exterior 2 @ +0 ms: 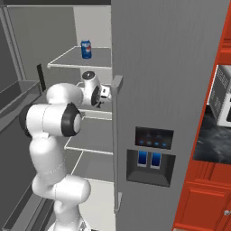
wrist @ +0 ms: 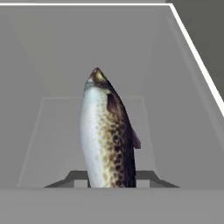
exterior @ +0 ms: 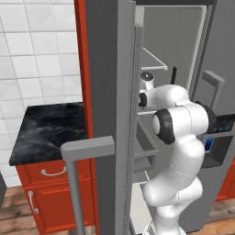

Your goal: Take the fish out of the fridge, briefly rinse it in the sink, and place it on the tray next to the sink.

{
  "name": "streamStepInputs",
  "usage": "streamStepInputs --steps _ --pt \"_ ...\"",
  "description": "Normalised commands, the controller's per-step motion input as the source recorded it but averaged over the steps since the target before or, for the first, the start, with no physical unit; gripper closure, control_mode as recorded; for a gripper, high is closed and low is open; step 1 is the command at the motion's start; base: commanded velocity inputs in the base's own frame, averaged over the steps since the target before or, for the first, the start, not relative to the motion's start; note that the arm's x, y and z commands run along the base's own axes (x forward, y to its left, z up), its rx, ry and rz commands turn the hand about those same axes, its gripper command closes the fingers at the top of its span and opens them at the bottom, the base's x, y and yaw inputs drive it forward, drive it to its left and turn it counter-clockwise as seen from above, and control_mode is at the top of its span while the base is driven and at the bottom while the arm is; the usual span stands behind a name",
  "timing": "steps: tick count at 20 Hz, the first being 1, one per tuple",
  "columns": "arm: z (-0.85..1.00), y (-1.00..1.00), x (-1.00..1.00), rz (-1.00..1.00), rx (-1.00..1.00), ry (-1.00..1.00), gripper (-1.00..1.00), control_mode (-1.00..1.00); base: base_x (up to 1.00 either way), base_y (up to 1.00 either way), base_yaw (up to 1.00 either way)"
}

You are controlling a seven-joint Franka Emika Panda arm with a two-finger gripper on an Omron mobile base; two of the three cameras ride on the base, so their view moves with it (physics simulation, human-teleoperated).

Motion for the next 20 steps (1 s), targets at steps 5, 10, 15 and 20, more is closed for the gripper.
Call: streamStepInputs --steps 5,10,15,20 --pt "0.98 0.0 -1.0 -0.2 0.09 -0.06 1.0 -1.0 0.0 0.0 0.0" --pt "0.89 0.01 -1.0 -0.2 0.13 0.16 1.0 -1.0 0.0 0.0 0.0" --pt "0.33 0.01 -1.0 -0.11 0.14 0.25 1.0 -1.0 0.0 0.0 0.0" --pt "0.08 0.0 -1.0 -0.07 0.11 0.16 1.0 -1.0 0.0 0.0 0.0"
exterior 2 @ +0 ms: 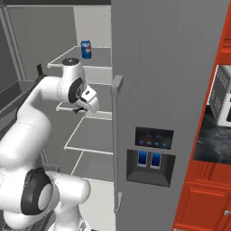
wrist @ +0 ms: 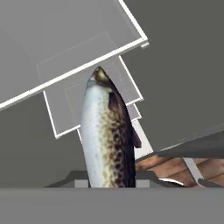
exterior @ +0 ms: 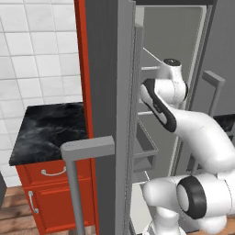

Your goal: Take the fish out of the fridge, briefly rinse it in the sink, and place it on the tray next to the sink.

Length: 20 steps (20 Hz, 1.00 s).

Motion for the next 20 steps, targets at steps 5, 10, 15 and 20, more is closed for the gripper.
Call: streamStepInputs --steps 5,10,15,20 --pt "-0.03 0.01 -1.0 -0.18 0.03 0.0 1.0 -1.0 0.0 0.0 0.0" --pt "0.0 0.0 0.0 0.0 0.0 0.0 1.0 1.0 -1.0 0.01 -0.61" --pt "0.0 0.0 0.0 0.0 0.0 0.0 1.0 1.0 -0.99 0.02 -0.76" --pt "0.0 0.0 0.0 0.0 0.0 0.0 1.0 1.0 -0.39 -0.55 -0.78"
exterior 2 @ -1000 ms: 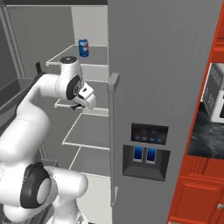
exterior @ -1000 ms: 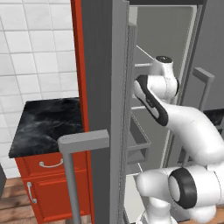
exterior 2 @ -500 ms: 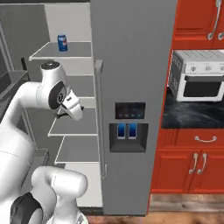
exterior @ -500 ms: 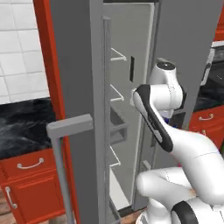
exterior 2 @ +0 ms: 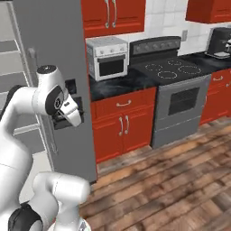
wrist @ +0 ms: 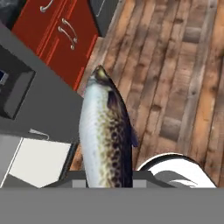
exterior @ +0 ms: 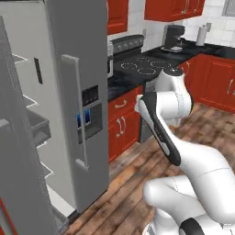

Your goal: Take the fish out of the fridge, briefly rinse it in the sink, and place it on the tray next to the sink.

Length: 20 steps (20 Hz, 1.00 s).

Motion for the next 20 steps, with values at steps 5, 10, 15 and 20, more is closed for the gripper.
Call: streamStepInputs --steps 5,10,15,20 --pt "0.0 0.0 0.0 0.0 0.0 0.0 1.0 1.0 0.02 -1.0 -0.82" --pt "0.0 0.0 0.0 0.0 0.0 0.0 1.0 1.0 0.61 -0.84 -0.68" --pt "0.0 0.0 0.0 0.0 0.0 0.0 1.0 1.0 1.0 0.33 -0.42" --pt "0.0 0.0 0.0 0.0 0.0 0.0 1.0 1.0 1.0 0.96 -0.31"
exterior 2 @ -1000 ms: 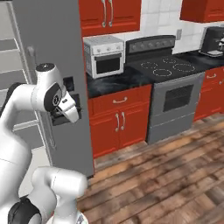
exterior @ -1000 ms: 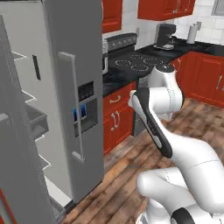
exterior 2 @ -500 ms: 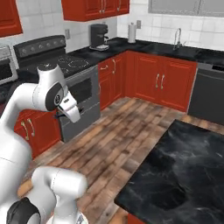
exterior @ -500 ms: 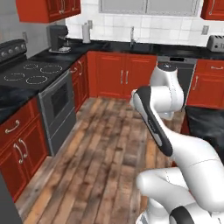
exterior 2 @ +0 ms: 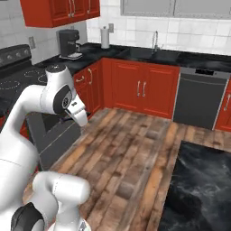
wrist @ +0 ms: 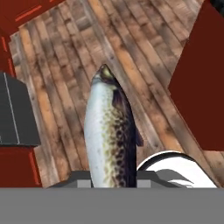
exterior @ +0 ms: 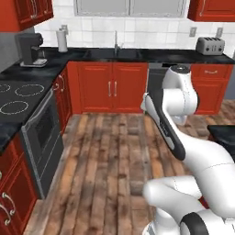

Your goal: Take the fish out of the fridge, briefly rinse it in the sink, and place it on the tray next to the sink.

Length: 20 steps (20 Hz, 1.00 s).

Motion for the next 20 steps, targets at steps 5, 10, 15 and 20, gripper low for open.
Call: streamStepInputs --steps 5,10,15,20 --pt "0.0 0.0 0.0 0.0 0.0 0.0 1.0 1.0 1.0 0.13 -0.41" --pt "0.0 0.0 0.0 0.0 0.0 0.0 1.0 1.0 1.0 -0.04 -0.35" --pt "0.0 0.0 0.0 0.0 0.0 0.0 1.0 1.0 1.0 0.07 -0.26" --pt "0.0 0.0 0.0 0.0 0.0 0.0 1.0 1.0 1.0 0.23 0.0"
